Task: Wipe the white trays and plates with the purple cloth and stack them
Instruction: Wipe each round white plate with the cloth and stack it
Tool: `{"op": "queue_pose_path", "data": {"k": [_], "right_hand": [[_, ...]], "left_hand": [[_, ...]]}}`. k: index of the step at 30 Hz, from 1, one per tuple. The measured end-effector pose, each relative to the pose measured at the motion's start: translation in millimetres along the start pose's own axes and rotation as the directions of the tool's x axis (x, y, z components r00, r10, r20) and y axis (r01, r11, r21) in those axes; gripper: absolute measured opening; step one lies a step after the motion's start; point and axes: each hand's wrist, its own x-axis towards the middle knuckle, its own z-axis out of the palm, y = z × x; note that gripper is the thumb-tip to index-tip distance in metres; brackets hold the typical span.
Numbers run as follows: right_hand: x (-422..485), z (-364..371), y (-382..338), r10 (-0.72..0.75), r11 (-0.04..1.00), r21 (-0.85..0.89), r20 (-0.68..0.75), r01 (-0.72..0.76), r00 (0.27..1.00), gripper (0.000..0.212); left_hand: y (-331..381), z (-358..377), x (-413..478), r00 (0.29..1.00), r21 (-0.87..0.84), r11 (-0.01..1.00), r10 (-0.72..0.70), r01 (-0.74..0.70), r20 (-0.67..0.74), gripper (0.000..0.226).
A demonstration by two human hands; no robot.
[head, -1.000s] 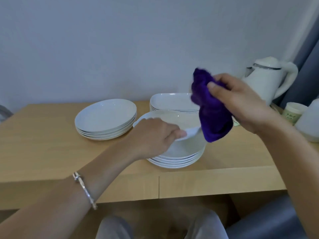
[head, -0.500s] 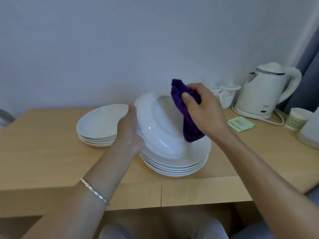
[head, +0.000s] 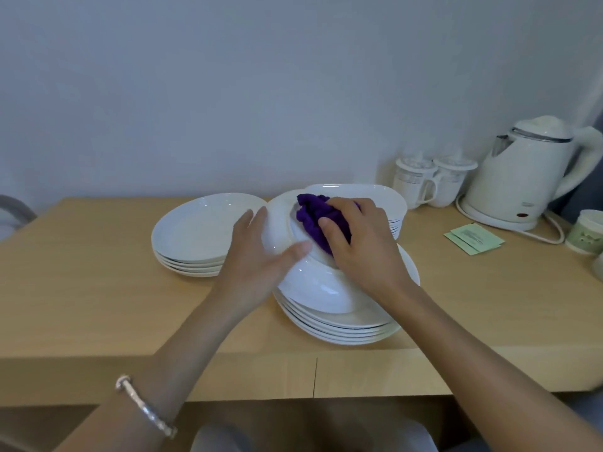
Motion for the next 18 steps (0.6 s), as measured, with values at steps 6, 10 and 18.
{"op": "queue_pose_path", "data": {"k": [6, 10, 18], "right_hand": [[-11, 1, -7, -0.051, 0.998, 0.036, 0.047, 0.049, 0.998, 0.052], [0, 6, -14, -0.199, 0.977, 0.095, 0.080, 0.191, 0.977, 0.044], [4, 9, -9, -0.011, 1.000, 0.013, -0.016, 0.011, 1.000, 0.037]], "left_hand": [[-17, 13, -14, 0.994, 0.319, 0.945, 0.037, -0.067, 0.099, 0.139], [-18, 15, -12, 0.995, 0.305, 0.949, 0.054, -0.076, 0.083, 0.140], [-16, 14, -13, 0.993, 0.370, 0.923, 0.074, -0.102, 0.090, 0.131]]}}
